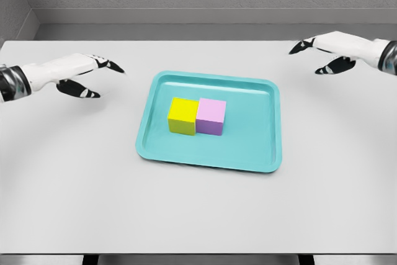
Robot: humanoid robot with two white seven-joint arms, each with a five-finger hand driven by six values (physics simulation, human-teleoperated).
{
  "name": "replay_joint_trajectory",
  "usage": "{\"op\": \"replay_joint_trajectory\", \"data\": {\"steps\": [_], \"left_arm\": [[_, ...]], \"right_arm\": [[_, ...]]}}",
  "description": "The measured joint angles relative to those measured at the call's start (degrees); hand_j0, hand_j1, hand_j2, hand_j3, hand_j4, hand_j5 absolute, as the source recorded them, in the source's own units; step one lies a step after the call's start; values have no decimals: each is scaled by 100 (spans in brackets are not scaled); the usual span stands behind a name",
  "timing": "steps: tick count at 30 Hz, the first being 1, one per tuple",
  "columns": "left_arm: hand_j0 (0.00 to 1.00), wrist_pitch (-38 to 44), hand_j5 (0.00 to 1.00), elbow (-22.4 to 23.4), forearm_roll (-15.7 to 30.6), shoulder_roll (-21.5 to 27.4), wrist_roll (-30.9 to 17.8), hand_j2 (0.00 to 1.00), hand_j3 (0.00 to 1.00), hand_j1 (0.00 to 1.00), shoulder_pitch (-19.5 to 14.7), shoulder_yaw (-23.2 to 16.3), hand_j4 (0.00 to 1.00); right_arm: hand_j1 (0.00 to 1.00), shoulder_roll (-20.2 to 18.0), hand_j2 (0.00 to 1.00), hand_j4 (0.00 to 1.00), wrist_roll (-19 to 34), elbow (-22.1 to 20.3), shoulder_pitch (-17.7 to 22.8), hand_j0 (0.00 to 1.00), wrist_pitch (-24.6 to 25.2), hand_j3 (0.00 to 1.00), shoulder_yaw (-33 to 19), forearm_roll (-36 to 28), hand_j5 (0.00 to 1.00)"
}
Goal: Push two cubes
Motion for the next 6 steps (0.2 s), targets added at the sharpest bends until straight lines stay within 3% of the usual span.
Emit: {"op": "replay_joint_trajectory", "data": {"steps": [6], "left_arm": [[100,0,100,146,48,0,0,100,100,100,0,45,100]], "right_arm": [[100,-279,100,100,-1,22,141,100,4,100,-311,-85,100]]}}
